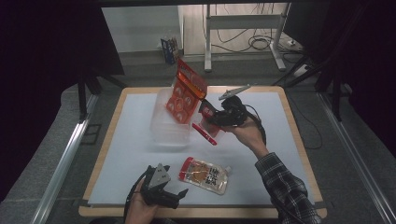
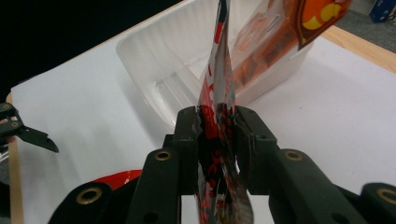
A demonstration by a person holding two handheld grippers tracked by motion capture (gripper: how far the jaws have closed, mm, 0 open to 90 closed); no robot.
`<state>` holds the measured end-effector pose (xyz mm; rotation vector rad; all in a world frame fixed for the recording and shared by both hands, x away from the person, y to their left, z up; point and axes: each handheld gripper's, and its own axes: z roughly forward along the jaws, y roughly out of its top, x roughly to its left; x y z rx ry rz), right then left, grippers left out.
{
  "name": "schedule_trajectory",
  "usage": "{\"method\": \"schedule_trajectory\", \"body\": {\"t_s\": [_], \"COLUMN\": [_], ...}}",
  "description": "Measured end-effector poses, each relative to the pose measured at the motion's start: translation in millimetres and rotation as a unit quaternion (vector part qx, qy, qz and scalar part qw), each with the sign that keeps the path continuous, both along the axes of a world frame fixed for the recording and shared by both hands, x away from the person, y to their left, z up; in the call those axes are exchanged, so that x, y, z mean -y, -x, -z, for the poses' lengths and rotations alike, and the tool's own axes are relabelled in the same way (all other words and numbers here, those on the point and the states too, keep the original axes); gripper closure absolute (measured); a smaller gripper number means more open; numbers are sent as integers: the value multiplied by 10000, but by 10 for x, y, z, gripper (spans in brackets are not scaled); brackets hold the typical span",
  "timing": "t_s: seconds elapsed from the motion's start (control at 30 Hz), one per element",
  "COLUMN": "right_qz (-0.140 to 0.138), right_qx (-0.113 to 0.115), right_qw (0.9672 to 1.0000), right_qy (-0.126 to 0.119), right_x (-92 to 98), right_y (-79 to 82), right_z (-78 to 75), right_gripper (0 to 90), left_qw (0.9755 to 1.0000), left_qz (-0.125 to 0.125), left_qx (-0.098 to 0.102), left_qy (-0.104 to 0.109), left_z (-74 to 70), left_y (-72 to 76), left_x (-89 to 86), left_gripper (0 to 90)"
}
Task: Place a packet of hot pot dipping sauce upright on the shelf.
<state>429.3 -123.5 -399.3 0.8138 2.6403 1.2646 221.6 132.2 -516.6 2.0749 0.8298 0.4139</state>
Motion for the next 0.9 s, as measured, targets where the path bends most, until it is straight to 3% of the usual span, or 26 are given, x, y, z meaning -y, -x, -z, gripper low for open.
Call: {"method": "schedule_trajectory", "body": {"t_s": [0.9], "right_qz": [-397], "right_qx": [-69], "right_qw": [9981], "right_qy": [462], "right_x": [-560], "right_y": [-229], "right_z": [63], "right_gripper": [711], "left_qw": [9999], "left_qz": [-47], "left_qx": [67], "left_qy": [-105], "left_z": [-8], "left_y": [9], "left_x": [-13], "left_gripper": [0]}}
